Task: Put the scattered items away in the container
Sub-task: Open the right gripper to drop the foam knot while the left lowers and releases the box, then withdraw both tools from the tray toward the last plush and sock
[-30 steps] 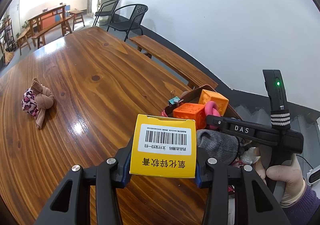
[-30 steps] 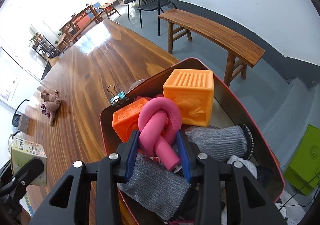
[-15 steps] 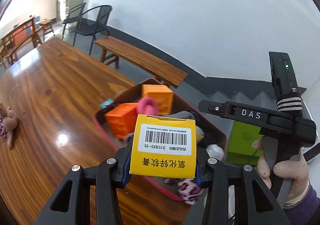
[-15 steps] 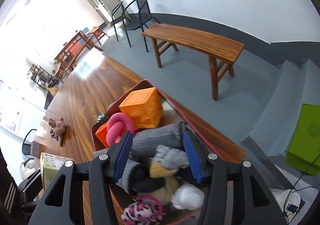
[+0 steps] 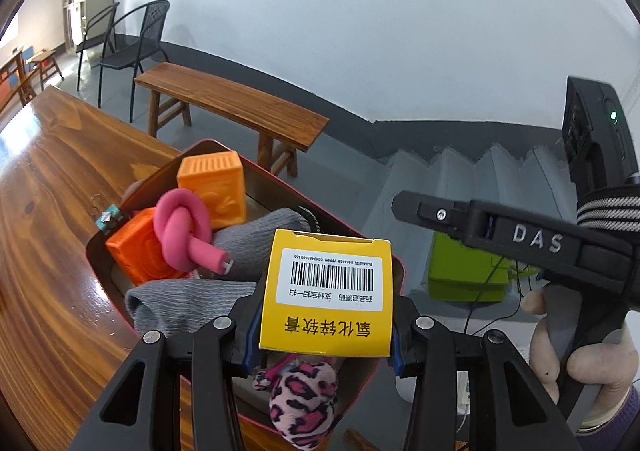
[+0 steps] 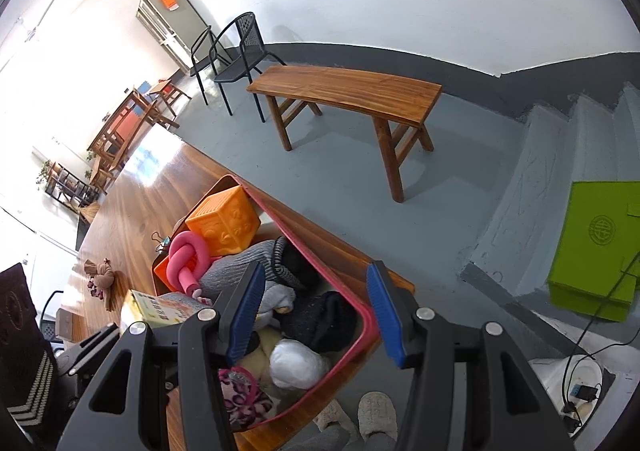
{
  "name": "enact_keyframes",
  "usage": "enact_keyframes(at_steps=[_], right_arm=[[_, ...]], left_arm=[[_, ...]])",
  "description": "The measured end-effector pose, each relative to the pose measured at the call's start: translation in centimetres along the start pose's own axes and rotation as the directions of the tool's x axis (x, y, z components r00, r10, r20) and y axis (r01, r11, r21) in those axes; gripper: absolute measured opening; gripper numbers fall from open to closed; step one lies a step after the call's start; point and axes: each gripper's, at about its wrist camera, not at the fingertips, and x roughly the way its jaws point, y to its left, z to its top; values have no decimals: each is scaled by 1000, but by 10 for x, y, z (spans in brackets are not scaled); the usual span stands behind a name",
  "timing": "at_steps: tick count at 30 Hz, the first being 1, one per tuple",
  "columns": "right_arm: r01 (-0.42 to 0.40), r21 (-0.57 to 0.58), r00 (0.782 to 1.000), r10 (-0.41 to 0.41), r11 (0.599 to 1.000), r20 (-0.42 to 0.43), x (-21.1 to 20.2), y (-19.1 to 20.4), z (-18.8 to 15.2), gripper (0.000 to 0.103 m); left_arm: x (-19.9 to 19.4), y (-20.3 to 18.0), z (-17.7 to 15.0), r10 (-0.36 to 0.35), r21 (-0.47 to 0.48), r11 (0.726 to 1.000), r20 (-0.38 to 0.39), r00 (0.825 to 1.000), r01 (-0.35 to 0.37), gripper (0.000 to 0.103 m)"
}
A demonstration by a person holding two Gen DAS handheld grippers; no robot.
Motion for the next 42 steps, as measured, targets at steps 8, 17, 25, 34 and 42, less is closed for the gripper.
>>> enact_keyframes(at_steps=[8, 17, 25, 34, 42], right_arm=[[-5, 2, 1000, 5, 1000, 4, 2, -1, 2, 57], [-9, 7, 1000, 9, 1000, 3, 4, 6, -2, 57], [-4, 33, 1000, 3, 999, 23, 1, 6, -1, 57], [-20, 2, 1000, 20, 1000, 21, 5, 30, 1, 57], [-50, -64, 999, 50, 997, -3, 22, 76, 2, 57]], left_arm=[[13, -1, -10, 29, -5, 1000, -38, 999, -30, 50], [8, -13, -19, 40, 37, 999, -31, 999, -39, 89], [-10, -5, -21, 32, 18, 999, -8, 999, -32, 89], [-39, 24, -22, 94, -58, 994, 45, 995, -91, 102], [-65, 69, -32, 163, -145, 978, 71, 984, -152, 102]])
